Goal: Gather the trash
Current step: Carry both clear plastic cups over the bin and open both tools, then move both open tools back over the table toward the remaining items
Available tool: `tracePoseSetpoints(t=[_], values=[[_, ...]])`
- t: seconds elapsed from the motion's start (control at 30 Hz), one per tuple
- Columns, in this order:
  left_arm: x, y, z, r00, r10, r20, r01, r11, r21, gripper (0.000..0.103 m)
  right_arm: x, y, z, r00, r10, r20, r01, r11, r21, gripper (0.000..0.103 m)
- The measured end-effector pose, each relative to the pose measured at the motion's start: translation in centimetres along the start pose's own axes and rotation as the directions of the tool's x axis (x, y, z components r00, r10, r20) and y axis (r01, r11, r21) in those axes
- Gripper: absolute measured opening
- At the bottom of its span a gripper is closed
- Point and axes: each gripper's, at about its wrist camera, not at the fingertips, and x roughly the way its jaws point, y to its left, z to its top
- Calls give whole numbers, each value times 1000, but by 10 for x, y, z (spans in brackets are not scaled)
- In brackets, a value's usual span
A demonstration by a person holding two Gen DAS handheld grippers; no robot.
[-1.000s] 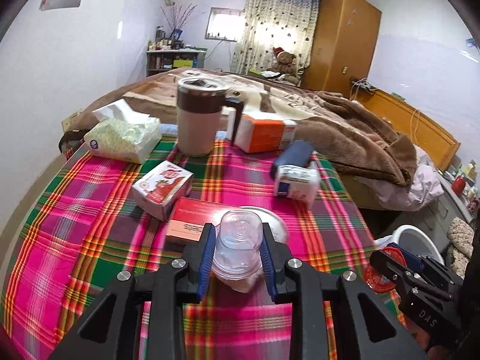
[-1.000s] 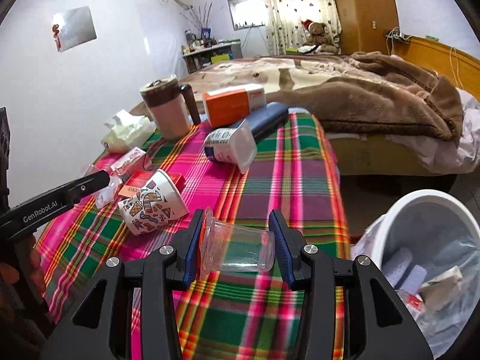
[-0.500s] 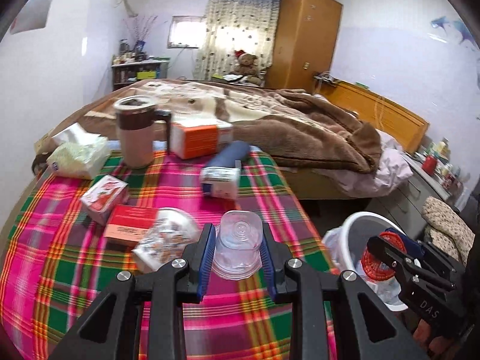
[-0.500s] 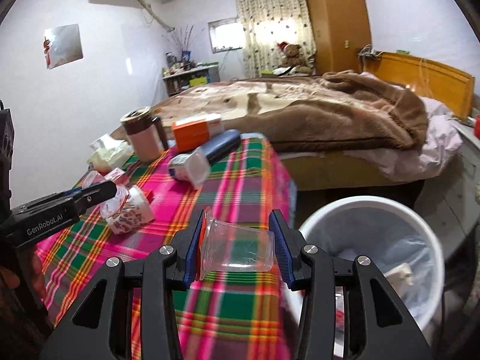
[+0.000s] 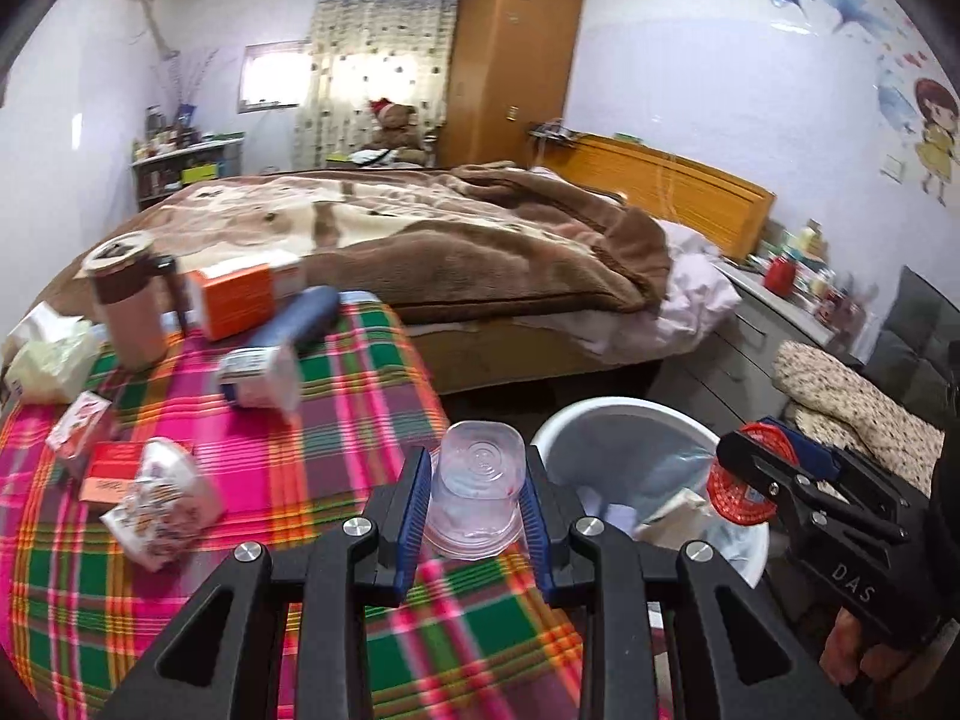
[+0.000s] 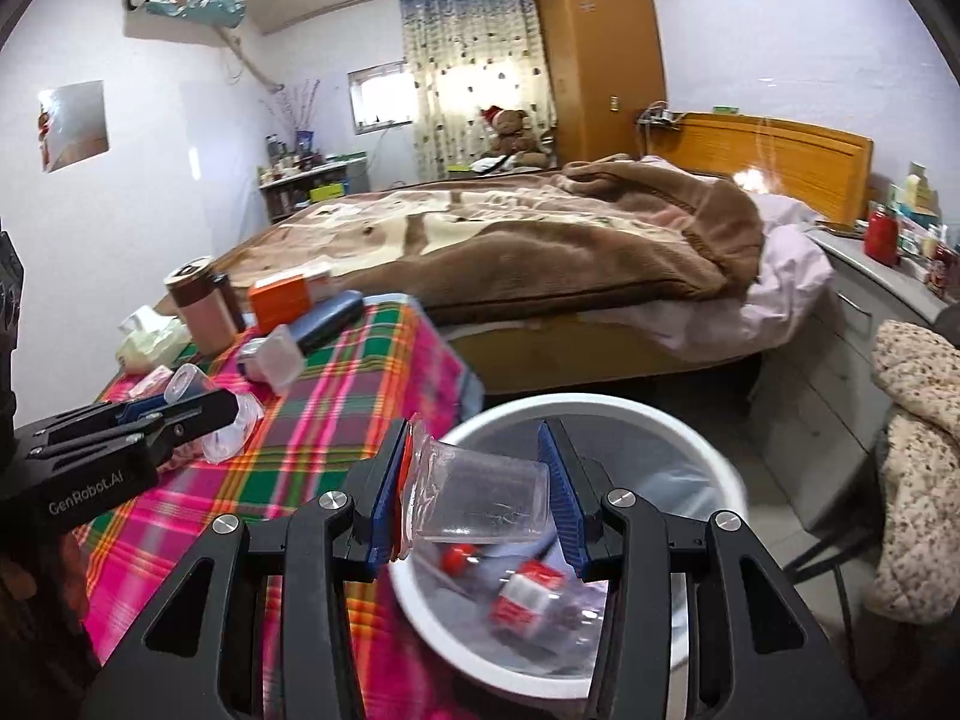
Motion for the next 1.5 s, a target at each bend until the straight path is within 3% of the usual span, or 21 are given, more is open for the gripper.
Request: tracePoseSetpoints(t=[0.47,0.93,1.0,1.1,1.17,1.23,1.27,1.5], values=[[49,-75,-16,988,-102,-112,113,988,101,30,16,-52,-14,996,-41,-84,44,999,32,44],[89,-100,-30,978,-95,-187,120,985,126,30,41,-81,-27,979,-29,-201,43,997,65,45],[90,-100,-29,978,-98,-183,123,984,130,34,42,-82,-28,978,-27,-207,41,997,64,45],[90,-97,-28,979,-95,-180,117,986,118,58,44,-83,-28,976,-28,-214,45,996,76,45],[90,-95,-26,979,-97,-179,118,987,112,59,44,-83,-29,976,-18,-217,37,996,84,48],[89,-93,-26,980,-87,-180,107,988,107,60,45,-84,-28,977,-19,-213,37,996,84,62],[89,-92,-25,980,-85,-179,105,989,105,60,44,-83,-28,977,-18,-211,36,996,82,64],[81,-81,-22,983,-87,-160,100,992,76,64,40,-77,-24,980,-24,-195,39,997,73,64]])
